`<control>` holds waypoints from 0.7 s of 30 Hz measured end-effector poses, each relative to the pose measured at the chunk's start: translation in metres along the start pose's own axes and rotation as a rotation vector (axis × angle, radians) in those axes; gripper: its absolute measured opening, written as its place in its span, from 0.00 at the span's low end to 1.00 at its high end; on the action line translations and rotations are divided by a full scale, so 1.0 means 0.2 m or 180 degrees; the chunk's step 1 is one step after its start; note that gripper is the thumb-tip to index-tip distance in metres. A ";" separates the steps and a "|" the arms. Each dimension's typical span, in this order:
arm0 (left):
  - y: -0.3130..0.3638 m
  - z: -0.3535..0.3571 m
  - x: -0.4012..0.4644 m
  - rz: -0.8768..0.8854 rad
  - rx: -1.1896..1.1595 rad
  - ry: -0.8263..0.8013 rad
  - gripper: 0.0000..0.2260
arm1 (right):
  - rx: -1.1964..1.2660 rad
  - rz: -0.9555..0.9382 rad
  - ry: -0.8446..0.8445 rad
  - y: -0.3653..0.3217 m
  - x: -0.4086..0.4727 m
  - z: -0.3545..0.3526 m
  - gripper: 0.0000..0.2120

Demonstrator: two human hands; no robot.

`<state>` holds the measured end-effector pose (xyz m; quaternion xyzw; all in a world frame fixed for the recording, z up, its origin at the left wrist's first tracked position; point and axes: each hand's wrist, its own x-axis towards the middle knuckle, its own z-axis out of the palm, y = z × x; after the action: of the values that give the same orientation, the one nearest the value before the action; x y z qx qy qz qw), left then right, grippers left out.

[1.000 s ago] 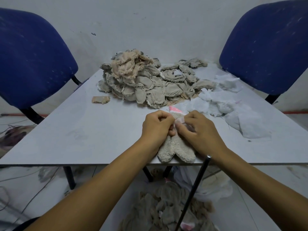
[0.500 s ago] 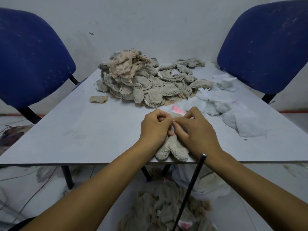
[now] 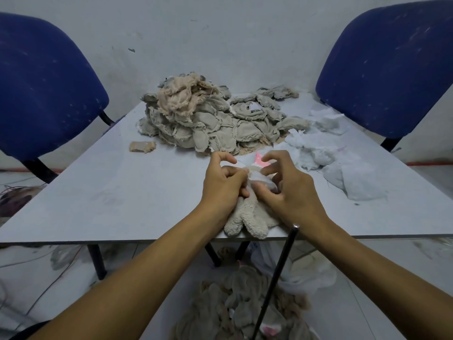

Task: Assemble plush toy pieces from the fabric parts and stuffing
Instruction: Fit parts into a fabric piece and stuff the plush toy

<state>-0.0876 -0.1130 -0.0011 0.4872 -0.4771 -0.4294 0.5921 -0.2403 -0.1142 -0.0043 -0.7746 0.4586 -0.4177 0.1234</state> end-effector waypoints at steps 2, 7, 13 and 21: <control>0.00 0.00 0.00 0.0013 0.0003 0.0033 0.11 | 0.0092 -0.0035 -0.0070 0.01 0.00 -0.01 0.12; -0.01 -0.01 0.00 0.0148 0.0202 0.0062 0.10 | -0.0206 -0.0007 -0.0254 0.00 0.01 0.03 0.11; -0.03 0.05 -0.02 0.0344 0.0345 -0.0264 0.10 | -0.0265 0.0091 0.0240 0.01 0.02 0.01 0.06; -0.01 0.00 0.02 0.0185 0.0464 0.0046 0.09 | -0.0170 -0.0208 -0.0359 0.01 0.01 0.02 0.14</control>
<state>-0.0864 -0.1178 -0.0020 0.5182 -0.5167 -0.3727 0.5707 -0.2379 -0.1178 -0.0062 -0.8145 0.4363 -0.3649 0.1146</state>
